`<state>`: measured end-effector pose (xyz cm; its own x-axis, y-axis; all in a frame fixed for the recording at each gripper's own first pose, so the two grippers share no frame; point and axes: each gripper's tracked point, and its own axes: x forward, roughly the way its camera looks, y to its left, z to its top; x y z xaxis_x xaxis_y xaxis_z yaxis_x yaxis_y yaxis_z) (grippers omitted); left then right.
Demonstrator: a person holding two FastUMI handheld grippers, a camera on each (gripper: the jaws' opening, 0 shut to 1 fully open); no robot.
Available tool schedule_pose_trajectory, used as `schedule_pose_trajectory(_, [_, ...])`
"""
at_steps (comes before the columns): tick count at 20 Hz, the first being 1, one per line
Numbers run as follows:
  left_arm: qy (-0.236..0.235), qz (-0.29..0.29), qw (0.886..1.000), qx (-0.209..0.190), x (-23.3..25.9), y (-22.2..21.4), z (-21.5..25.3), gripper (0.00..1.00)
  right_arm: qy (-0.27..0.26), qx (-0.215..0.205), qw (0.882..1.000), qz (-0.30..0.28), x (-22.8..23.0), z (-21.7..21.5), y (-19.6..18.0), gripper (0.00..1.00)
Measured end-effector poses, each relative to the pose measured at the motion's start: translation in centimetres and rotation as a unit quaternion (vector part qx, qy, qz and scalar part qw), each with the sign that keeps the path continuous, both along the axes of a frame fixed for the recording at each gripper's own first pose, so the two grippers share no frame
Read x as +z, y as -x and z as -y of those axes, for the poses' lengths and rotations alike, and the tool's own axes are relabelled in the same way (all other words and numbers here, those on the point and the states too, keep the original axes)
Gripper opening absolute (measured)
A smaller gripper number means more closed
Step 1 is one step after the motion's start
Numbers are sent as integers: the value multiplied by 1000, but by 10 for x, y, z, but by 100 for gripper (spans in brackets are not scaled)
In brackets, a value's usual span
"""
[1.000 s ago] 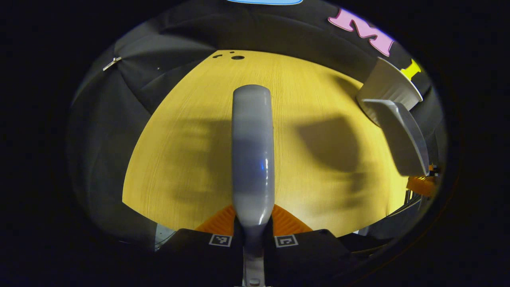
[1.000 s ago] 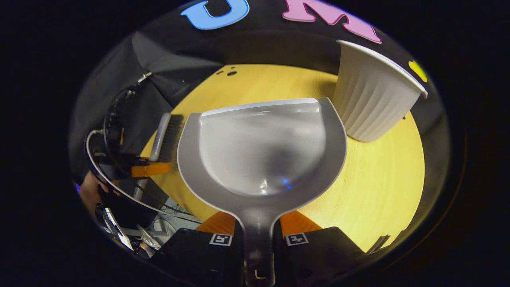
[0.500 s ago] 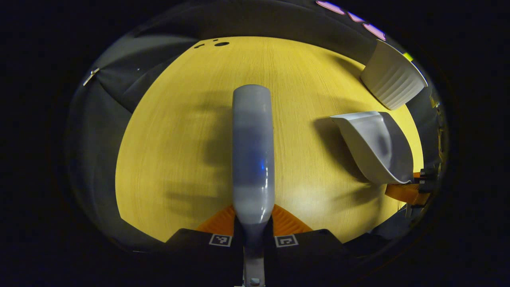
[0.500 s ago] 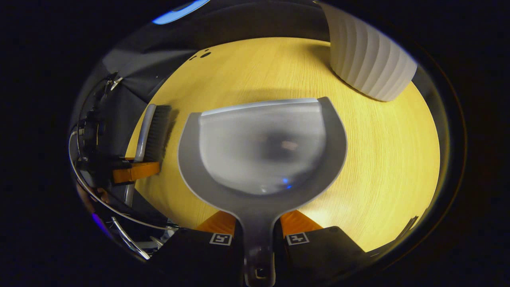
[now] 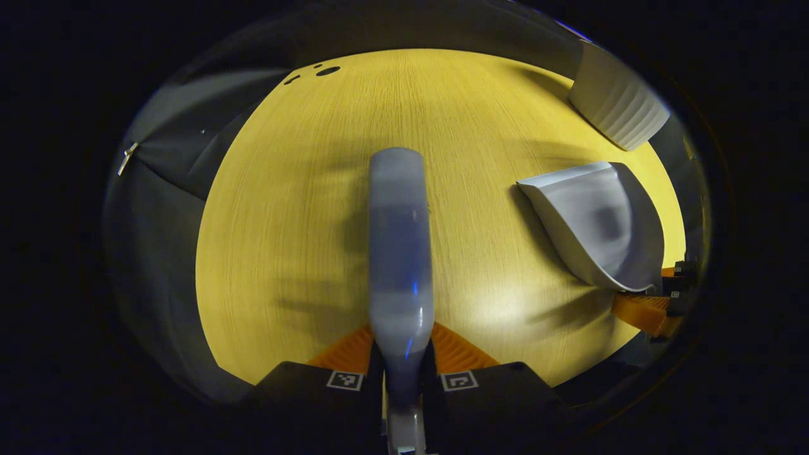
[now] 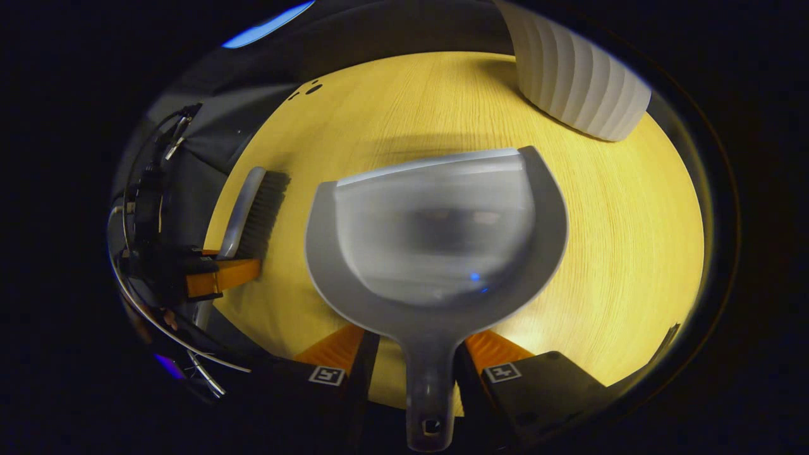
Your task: Pick up the small broom and dustpan from the desktop, sweep the trash into the dustpan with the broom, and then empty the trash into the garbage bin.
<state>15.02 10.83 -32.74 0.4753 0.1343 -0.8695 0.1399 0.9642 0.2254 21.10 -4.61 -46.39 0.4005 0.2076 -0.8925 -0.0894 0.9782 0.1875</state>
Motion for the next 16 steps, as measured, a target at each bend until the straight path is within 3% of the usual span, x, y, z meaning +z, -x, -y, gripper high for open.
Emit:
schedule_pose_trajectory(2, [-1, 10, 1000, -3, 9, -1, 1, 31, -12, 0, 1000, 5, 4, -4, 1, 84])
schedule_pose_trajectory(3, [0, 16, 1000, -2, 13, -2, 2, 32, -11, 1, 1000, 9, 10, -4, 2, 99])
schedule_pose_trajectory(4, [4, 22, 1000, 1, 17, -2, 3, 35, -7, 4, 1000, 15, 11, -3, 1, 100])
schedule_pose_trajectory(8, [41, 45, 998, 22, 38, 13, 16, 98, -3, 14, 999, 45, 37, 1, 3, 99])
schedule_pose_trajectory(12, [69, 87, 993, 33, 75, 36, 30, 96, -16, 29, 994, 106, 89, -2, 3, 99])
schedule_pose_trajectory(16, [87, 182, 979, 41, 129, 54, 43, 95, -5, 45, 978, 206, 153, 2, -5, 99])
